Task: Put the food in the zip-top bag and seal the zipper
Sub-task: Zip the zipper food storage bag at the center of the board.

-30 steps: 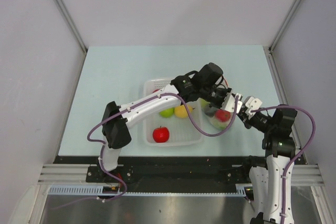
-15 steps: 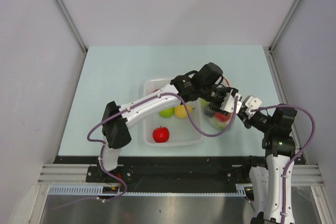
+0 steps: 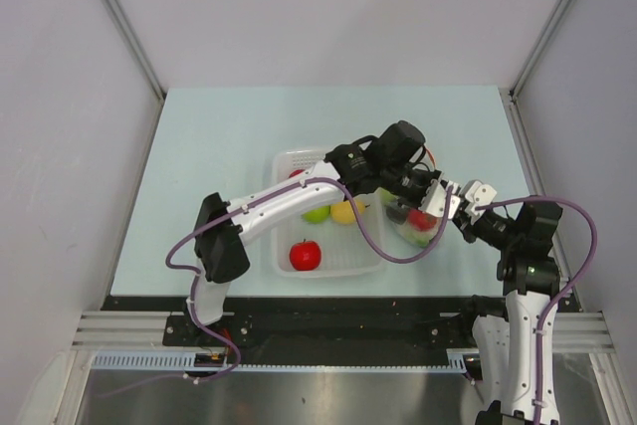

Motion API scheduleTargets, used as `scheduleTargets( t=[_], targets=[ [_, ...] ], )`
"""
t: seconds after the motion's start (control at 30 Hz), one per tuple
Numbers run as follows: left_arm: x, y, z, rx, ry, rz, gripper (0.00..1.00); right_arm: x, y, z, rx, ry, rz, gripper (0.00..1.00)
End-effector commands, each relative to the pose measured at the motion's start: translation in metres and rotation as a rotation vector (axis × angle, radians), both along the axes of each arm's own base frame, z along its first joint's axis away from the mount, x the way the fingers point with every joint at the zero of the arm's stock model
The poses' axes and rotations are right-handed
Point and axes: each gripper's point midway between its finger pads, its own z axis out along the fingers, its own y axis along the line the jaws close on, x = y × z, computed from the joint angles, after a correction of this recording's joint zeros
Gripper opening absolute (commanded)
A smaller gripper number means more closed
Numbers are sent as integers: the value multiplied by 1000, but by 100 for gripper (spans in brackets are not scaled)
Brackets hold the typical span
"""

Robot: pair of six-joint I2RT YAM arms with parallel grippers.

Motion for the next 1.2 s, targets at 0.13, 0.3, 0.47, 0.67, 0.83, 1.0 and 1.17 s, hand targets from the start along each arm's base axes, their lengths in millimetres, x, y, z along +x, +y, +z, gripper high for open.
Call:
scheduleTargets(
  t=[0.13,0.3,0.47,0.67,0.83,1.0,1.17],
  targets=[
    [4,-5,7,-20,-28,-14,9,1,0,11,-14,-56,6,0],
    [37,3,4,-13,-62,53,8,1,-1,11,-21,-61,-2,0],
    [53,11,4,-4,-106,68,9,2,-2,10,-20,-55,-3,0],
    [65,21,-1,19,-114,87,9,2,-4,11,-22,-62,-13,0],
    [86,28,2,13,-148,132,9,2,-6,11,-26,-66,-21,0],
    [116,45,5,20,-190,188,9,3,-9,12,-29,-71,-32,0],
    [143,66,0,51,-235,233,9,4,-13,12,-33,-73,-54,0]
  ],
)
